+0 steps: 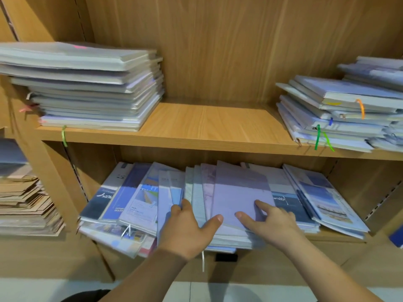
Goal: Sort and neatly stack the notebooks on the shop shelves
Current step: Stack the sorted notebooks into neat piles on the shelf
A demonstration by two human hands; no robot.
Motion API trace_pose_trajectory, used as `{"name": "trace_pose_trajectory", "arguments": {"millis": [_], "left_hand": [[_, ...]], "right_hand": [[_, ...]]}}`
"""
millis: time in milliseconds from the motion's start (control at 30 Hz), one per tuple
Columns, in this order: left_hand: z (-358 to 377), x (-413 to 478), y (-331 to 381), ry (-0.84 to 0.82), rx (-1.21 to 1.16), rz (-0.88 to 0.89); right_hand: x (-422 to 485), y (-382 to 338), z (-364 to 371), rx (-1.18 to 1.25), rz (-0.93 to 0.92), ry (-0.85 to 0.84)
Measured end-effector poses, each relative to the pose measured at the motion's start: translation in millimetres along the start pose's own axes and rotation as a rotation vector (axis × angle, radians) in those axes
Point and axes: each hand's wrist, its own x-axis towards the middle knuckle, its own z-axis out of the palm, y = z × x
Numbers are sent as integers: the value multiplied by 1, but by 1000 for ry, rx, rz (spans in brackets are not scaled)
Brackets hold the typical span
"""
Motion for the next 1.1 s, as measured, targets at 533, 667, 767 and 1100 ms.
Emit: {"name": "trace_pose_trajectory", "arguments": {"millis": [533,667,767,1100], "left_hand": [[-22,0,-2,-104,-442,62],[-31,-9,7,-121,-745,44],[-49,-18,15,-133,-1068,-111],[-117,-114,-2,-118,-944,3]], "right_hand": [[-12,-11,5,277,-51,-38],[-17,-23,-11,467,40,-135],[-30,-28,-41,557,3,-99],[-129,-39,-77,875,-75,-244]]}}
